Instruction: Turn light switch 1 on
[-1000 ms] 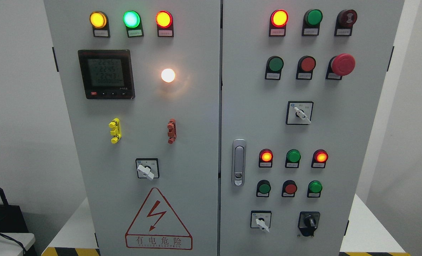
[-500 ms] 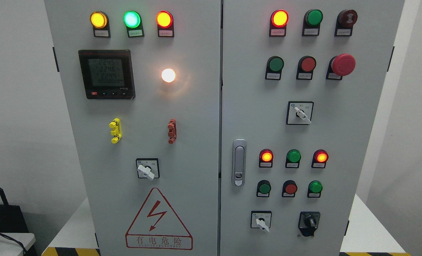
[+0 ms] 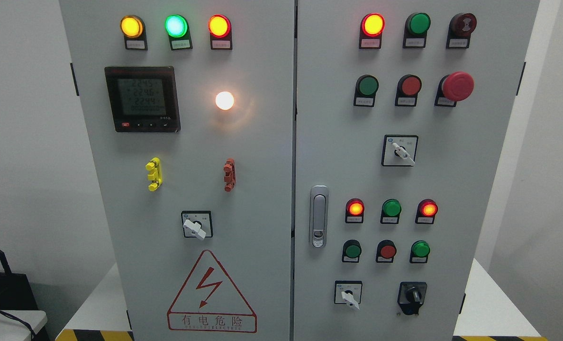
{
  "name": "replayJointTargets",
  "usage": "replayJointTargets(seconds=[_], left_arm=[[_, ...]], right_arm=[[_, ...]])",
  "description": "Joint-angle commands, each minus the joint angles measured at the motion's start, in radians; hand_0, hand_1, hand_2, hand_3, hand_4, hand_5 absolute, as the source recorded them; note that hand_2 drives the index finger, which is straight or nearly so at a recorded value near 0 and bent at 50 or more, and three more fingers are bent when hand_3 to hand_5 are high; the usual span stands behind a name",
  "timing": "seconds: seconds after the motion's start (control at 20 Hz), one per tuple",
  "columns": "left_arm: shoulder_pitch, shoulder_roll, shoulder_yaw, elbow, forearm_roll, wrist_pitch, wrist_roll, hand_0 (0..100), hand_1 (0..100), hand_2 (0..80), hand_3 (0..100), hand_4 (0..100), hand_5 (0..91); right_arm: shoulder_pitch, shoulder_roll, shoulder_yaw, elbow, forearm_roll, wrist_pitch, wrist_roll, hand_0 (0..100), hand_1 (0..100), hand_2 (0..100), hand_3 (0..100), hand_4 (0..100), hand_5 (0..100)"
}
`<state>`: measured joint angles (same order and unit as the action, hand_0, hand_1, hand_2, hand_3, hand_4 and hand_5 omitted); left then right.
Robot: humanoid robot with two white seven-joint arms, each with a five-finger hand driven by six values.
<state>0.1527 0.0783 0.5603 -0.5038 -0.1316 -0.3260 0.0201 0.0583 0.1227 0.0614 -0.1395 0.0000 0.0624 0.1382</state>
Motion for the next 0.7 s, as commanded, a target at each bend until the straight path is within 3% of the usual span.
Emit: replayJointTargets(seconds=[0.0, 0.15, 0.3, 0.55, 0.65], left_arm=[[-0.037, -0.067, -0.298, 0.386, -0.002, 0.002, 0.061, 49, 3, 0.0, 0, 7, 0.0], [-0.082, -0.115, -0.365, 0.439, -0.005, 0.022, 0.095, 49, 2, 0.0, 0, 4, 0.0], [-0.101, -0.158, -0.456, 0.455, -0.008, 0.067, 0.168, 49, 0, 0.0, 0, 0, 0.0], [-0.101, -0.163, -0.510, 0.473, -0.144, 0.117, 0.190, 51, 0, 0.0, 0, 0, 0.0], [-0.101, -0.163, -0.510, 0.473, -0.145, 0.119, 0.188, 51, 0, 0.0, 0, 0, 0.0]], right_arm=[[0.000, 0.000, 0.000, 0.000, -0.017, -0.001, 0.000, 12, 39, 0, 0, 0, 0], [0.000, 0.000, 0.000, 0.000, -0.017, 0.001, 0.000, 12, 39, 0, 0, 0, 0], [0.000, 0.000, 0.000, 0.000, -0.017, 0.001, 0.000, 12, 39, 0, 0, 0, 0], [0.000, 0.000, 0.000, 0.000, -0.017, -0.001, 0.000, 12, 39, 0, 0, 0, 0], [0.000, 0.000, 0.000, 0.000, -0.017, -0.001, 0.000, 12, 39, 0, 0, 0, 0]])
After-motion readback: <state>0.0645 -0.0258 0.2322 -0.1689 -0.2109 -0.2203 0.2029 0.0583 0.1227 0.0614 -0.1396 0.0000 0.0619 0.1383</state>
